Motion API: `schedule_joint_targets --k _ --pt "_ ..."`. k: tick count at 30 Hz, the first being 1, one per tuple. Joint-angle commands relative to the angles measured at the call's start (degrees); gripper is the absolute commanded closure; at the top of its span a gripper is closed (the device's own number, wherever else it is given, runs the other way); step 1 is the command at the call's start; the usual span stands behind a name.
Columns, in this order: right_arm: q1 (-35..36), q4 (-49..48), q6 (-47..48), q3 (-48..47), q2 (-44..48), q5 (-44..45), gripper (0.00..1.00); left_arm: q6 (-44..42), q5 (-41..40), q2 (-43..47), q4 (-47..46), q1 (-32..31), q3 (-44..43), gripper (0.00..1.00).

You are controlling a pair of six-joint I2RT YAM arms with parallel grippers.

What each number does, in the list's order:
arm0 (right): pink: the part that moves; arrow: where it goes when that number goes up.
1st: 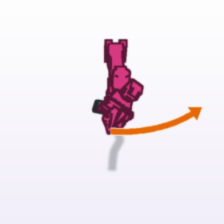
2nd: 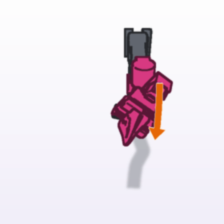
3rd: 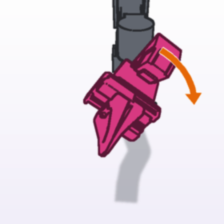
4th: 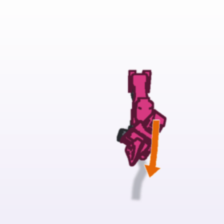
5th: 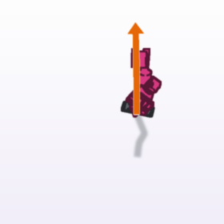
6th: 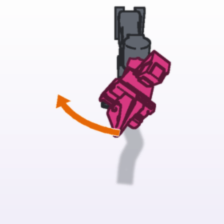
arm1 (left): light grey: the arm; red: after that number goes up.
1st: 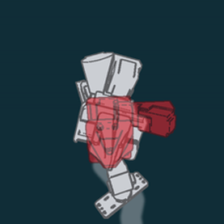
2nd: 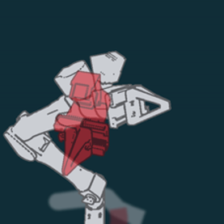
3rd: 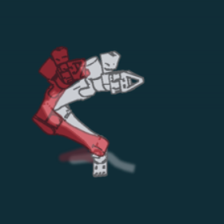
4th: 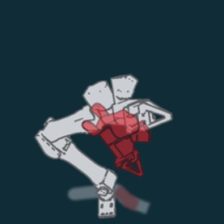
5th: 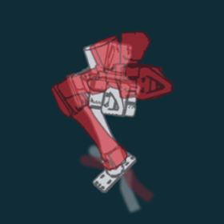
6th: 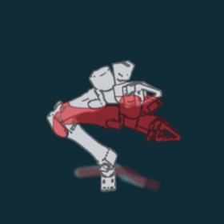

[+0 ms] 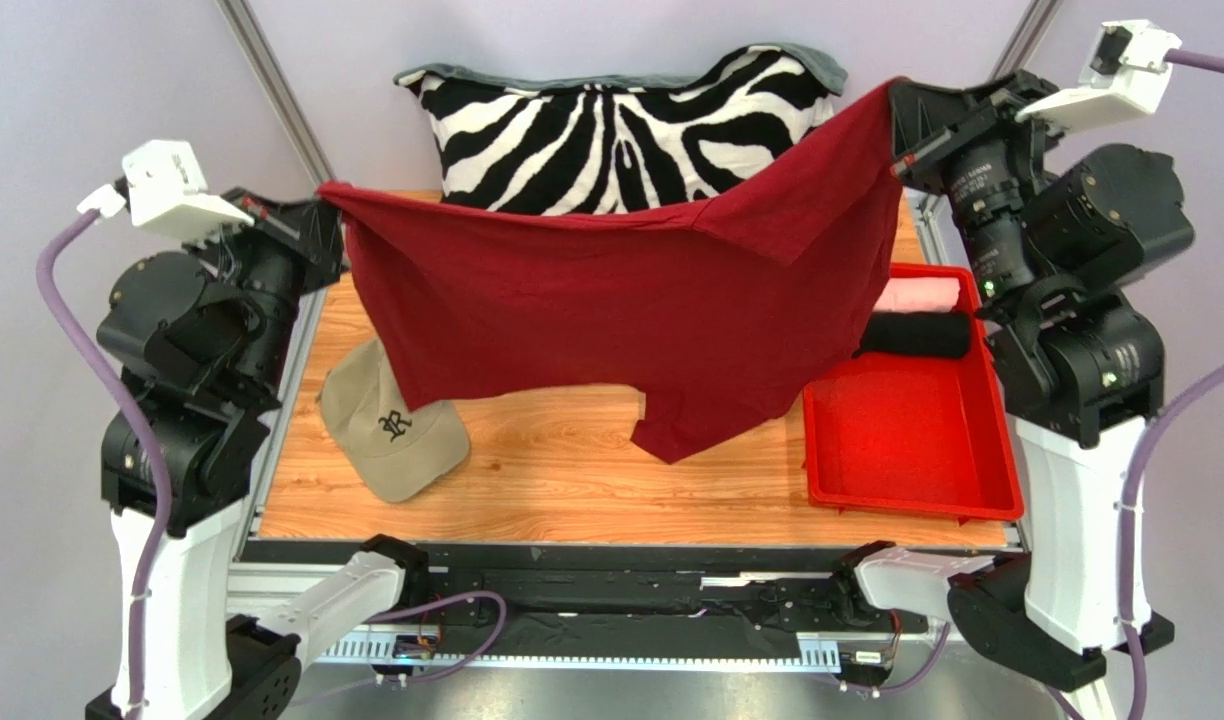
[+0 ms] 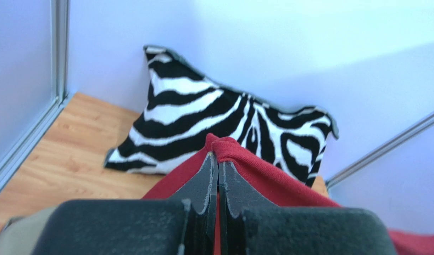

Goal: Roll the t-shirts
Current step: Flatten out the T-shirt at the center of the board.

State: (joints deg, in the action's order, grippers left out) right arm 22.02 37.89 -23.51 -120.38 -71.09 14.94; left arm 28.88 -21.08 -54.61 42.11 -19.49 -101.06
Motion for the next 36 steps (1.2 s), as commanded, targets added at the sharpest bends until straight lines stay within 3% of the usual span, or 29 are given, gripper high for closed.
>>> schedule_joint_targets --k 1,3,4,7,8,10,11,13,16,22,24,27,28,30,31,32,34,36 --pt "-2.0 -9.5 -0.9 1.5 -6.9 -6.3 1.00 -2.2 0.3 -10.4 -8.9 0.9 -0.9 1.00" --pt "-3.3 -13.4 -3.1 -0.2 -12.8 -9.3 1.00 -0.2 2.0 -17.1 -11.8 4.1 -4.6 1.00" --pt "-4.5 -13.7 -3.6 -5.9 -15.8 -10.2 1.00 0.9 5.5 -19.4 -12.0 5.5 -6.7 1.00" --pt "-6.4 -12.8 -4.7 -18.0 -26.8 -11.6 1.00 4.9 12.5 -29.2 -13.4 10.4 -18.2 1.00" --pt "-6.7 -12.6 -5.2 -26.3 -31.1 -12.0 1.00 5.6 14.0 -31.7 -12.8 11.4 -26.0 1.00" --pt "-7.9 -13.8 -6.7 -31.7 -33.1 -12.5 1.00 7.3 17.5 -38.9 -11.1 13.5 -35.0 1.00" --pt "-8.0 -17.2 -7.2 -31.8 -33.0 -12.5 1.00 7.8 18.6 -41.0 -9.4 14.2 -43.6 1.00" --pt "-8.3 -22.0 -8.0 -28.1 -29.1 -11.3 1.00 8.6 20.5 -44.3 -9.6 15.5 -49.6 1.00" --pt "-8.4 -28.4 -8.2 -21.4 -22.8 -10.6 1.00 10.8 23.4 -41.5 -13.6 17.8 -48.8 1.00" --pt "-8.3 -26.7 -8.3 -14.3 -15.4 -10.5 1.00 10.1 23.1 -30.2 -15.3 20.9 -37.1 1.00" --pt "-8.4 -22.6 -10.4 -8.9 -10.8 -10.9 1.00 10.7 23.4 -25.1 -14.5 20.9 -28.4 1.00" --pt "-8.4 -21.6 -14.7 13.5 0.0 -12.7 1.00 12.5 24.5 -16.5 -15.0 20.9 -10.5 1.00" --pt "-8.4 -21.5 -15.4 24.5 2.7 -13.6 1.00 13.1 25.5 -14.2 -15.7 20.9 -0.2 1.00" --pt "-8.3 -18.9 -18.1 35.9 10.2 -16.5 1.00 15.0 26.4 -8.4 -15.0 20.8 9.9 1.00" --pt "-8.3 -17.9 -18.9 41.0 12.4 -17.3 1.00 15.4 27.4 -6.7 -14.3 20.9 19.8 1.00" --pt "-8.2 -16.9 -19.6 51.7 16.8 -18.5 1.00 16.0 27.7 -4.8 -14.0 20.9 25.1 1.00" --pt "-8.2 -15.7 -22.1 61.4 20.7 -21.3 1.00 18.2 28.4 -0.3 -13.5 20.8 39.7 1.00" --pt "-8.0 -15.0 -22.6 72.7 24.6 -22.8 1.00 21.5 28.2 2.3 -13.7 21.0 48.5 1.00"
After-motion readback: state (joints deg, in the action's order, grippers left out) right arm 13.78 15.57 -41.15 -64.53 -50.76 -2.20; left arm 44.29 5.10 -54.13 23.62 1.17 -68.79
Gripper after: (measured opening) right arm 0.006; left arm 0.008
